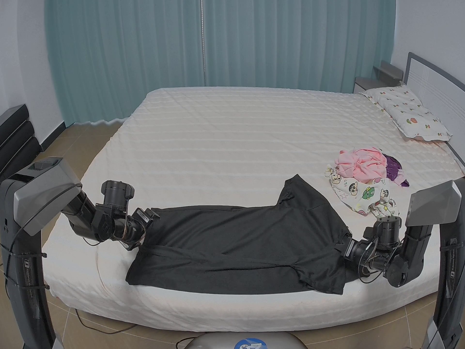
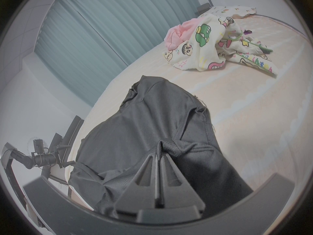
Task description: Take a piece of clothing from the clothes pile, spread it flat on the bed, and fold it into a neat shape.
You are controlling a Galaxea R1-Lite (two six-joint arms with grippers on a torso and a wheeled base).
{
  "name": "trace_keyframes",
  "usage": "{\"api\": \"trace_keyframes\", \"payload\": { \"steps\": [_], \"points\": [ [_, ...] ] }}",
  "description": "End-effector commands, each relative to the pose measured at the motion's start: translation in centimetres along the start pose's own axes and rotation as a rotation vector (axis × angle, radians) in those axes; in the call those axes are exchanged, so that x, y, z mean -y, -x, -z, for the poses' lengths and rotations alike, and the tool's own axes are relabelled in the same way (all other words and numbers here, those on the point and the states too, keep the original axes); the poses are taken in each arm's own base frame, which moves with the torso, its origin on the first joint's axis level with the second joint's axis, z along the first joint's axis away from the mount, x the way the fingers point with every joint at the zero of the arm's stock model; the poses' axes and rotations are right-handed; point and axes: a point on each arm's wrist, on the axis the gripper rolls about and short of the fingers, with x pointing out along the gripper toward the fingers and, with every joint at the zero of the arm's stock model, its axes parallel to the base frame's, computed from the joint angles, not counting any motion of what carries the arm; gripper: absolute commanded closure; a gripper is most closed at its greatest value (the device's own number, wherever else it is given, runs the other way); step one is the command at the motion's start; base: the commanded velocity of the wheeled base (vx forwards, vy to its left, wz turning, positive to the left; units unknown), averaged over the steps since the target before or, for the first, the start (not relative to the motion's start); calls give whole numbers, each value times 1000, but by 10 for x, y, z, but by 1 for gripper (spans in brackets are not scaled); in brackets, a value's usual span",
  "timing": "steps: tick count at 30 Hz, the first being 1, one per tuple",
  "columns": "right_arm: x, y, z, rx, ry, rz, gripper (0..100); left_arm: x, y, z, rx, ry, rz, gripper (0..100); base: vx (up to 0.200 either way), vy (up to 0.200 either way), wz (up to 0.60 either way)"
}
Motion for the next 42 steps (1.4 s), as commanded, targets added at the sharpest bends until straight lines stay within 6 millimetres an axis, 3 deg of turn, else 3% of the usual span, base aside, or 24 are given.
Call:
{"api": "trace_keyframes", "payload": {
  "steps": [1,8,23,24,34,42],
  "points": [
    [-2,5,-10,31,-4,-13,100,0,0,0,0,1,-2,0,0,0,0],
    [-2,6,-13,7,-1,-75,100,0,0,0,0,2,-2,0,0,0,0],
    [-7,-12,-17,5,40,-103,100,0,0,0,1,17,-1,0,0,0,0],
    [-7,-12,-16,0,37,-100,0,0,0,0,1,19,1,0,0,0,0],
    [3,-6,-18,6,10,-64,0,0,0,-1,3,30,5,0,0,0,0],
    [8,17,-27,74,-58,29,0,4,16,-15,18,69,39,0,0,0,0]
  ]
}}
